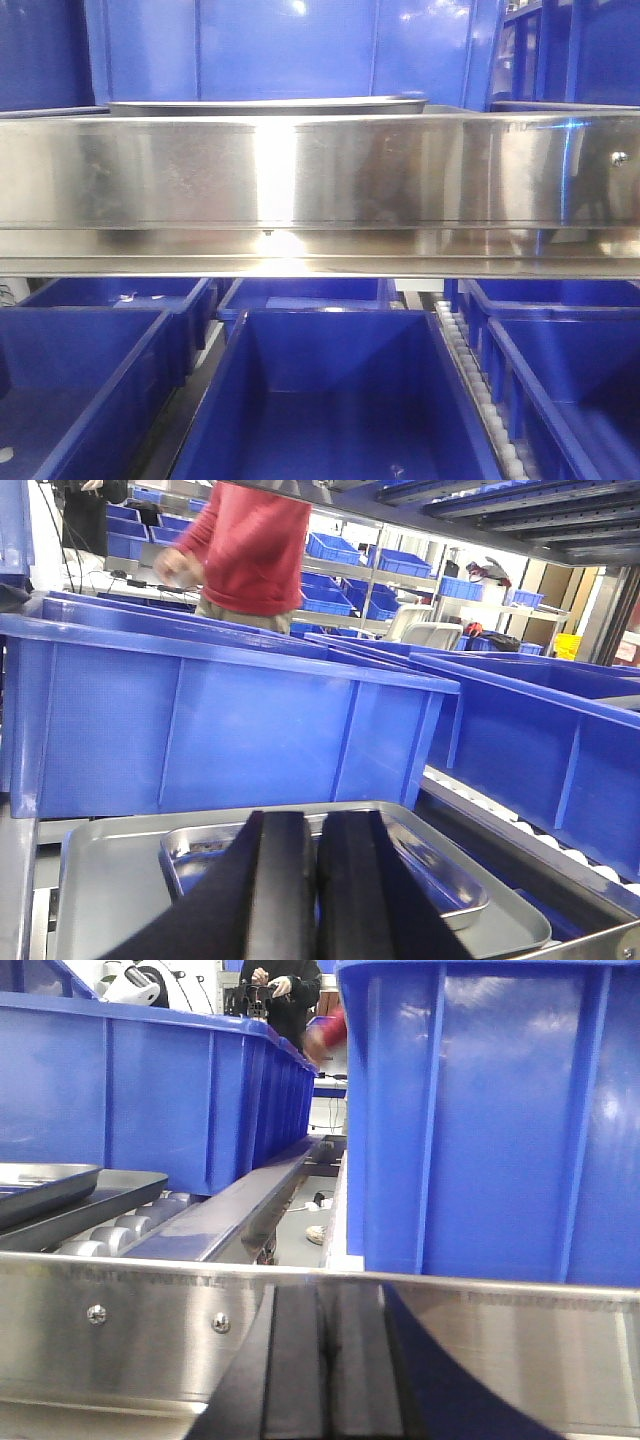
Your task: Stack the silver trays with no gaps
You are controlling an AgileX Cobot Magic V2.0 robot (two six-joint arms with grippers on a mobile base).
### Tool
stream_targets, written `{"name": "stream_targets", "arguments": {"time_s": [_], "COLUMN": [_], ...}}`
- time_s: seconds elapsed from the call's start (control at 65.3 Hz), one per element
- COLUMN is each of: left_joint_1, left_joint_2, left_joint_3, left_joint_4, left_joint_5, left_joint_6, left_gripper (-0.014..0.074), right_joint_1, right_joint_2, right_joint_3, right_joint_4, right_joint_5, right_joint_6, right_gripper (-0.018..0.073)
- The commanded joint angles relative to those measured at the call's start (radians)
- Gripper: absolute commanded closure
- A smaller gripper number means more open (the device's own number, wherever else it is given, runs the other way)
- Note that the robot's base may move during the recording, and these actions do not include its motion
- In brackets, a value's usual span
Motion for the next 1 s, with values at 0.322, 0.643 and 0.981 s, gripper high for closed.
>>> {"name": "stream_targets", "arguments": {"time_s": [0.322, 0.643, 0.981], "left_joint_1": [-0.007, 0.090, 0.337], "left_joint_2": [-0.005, -0.059, -0.319], "left_joint_3": [-0.001, 0.054, 0.365], "left_joint_4": [0.002, -0.110, -0.382], "left_joint_5": [-0.020, 0.032, -0.089], "left_joint_6": [0.002, 0.142, 0.599], "left_gripper": [0.0593, 0.0593, 0.0593], "right_joint_1": [-0.001, -0.001, -0.001], "right_joint_2": [-0.008, -0.008, -0.008], "right_joint_3": [0.000, 0.000, 0.000], "right_joint_4": [0.004, 0.004, 0.004], "right_joint_5": [-0.024, -0.024, -0.024], "right_joint_6": [-0.009, -0.009, -0.009], "right_gripper": [0.0637, 0.0637, 0.0637]}}
